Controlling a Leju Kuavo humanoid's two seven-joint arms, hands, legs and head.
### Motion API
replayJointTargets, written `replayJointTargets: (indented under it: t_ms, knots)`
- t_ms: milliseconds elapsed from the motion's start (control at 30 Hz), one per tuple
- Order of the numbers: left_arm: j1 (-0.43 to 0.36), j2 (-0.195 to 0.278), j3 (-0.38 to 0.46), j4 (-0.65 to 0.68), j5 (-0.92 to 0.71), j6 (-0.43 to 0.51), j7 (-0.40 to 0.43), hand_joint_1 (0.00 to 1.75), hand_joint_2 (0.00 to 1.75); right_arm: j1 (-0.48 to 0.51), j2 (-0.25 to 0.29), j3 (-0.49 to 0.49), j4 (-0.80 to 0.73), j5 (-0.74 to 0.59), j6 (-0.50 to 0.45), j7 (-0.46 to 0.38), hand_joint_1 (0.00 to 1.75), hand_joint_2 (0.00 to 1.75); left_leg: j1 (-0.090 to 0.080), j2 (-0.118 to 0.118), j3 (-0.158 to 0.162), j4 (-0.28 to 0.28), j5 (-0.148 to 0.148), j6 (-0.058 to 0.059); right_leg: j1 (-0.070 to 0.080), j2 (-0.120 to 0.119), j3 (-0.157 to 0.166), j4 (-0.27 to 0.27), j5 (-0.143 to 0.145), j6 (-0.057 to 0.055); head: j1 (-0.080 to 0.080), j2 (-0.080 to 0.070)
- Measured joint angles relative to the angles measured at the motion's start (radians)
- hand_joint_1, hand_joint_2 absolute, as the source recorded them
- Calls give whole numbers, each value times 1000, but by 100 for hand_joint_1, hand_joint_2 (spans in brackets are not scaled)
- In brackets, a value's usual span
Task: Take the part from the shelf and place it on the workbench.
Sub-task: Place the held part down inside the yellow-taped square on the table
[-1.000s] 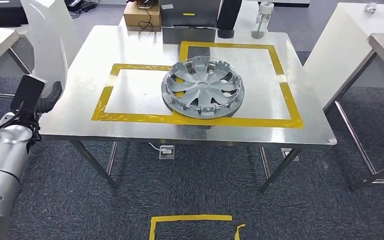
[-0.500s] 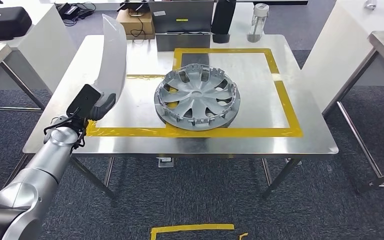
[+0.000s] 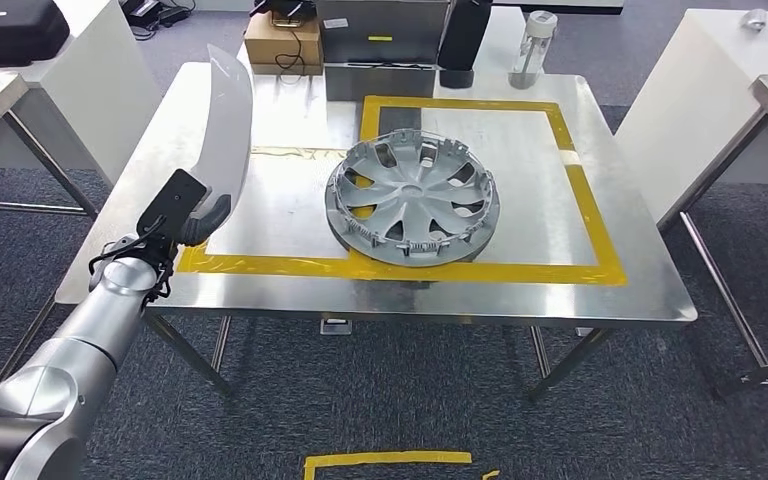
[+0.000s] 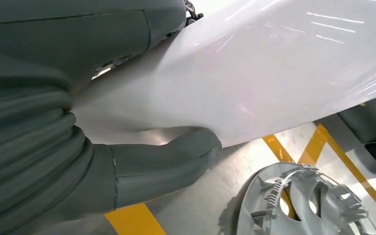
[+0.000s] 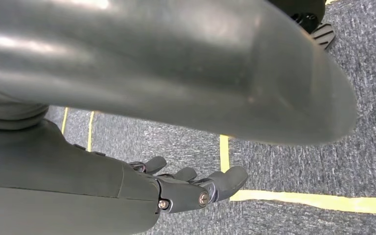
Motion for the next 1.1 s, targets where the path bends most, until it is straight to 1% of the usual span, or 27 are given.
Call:
replayJointTargets:
  t_ms: [67, 167, 600, 1100]
  knots:
    - [0, 6, 0, 2, -1, 0, 5, 175, 175, 0, 0, 0, 0, 2, 0, -1, 0, 0, 0, 0, 0, 0, 0, 0, 0, 0, 0, 0, 0, 4, 0, 0]
    - [0, 12, 0, 5, -2, -1, 7, 175, 175, 0, 0, 0, 0, 2, 0, -1, 0, 0, 0, 1, 1, 0, 1, 0, 0, 0, 0, 0, 0, 6, 0, 0]
    - [6, 29, 0, 11, -14, -6, -1, 175, 175, 0, 0, 1, 0, 2, -3, 12, 0, 0, 4, 1, 3, -5, 3, -4, 2, 0, 0, 1, 0, 5, 0, 0]
    - [7, 48, 0, 11, -7, 3, 5, 175, 175, 0, 0, 0, 0, -2, -4, 11, 0, 0, 4, 1, 4, -5, 4, -4, 2, 0, 0, 1, -1, 5, 0, 0]
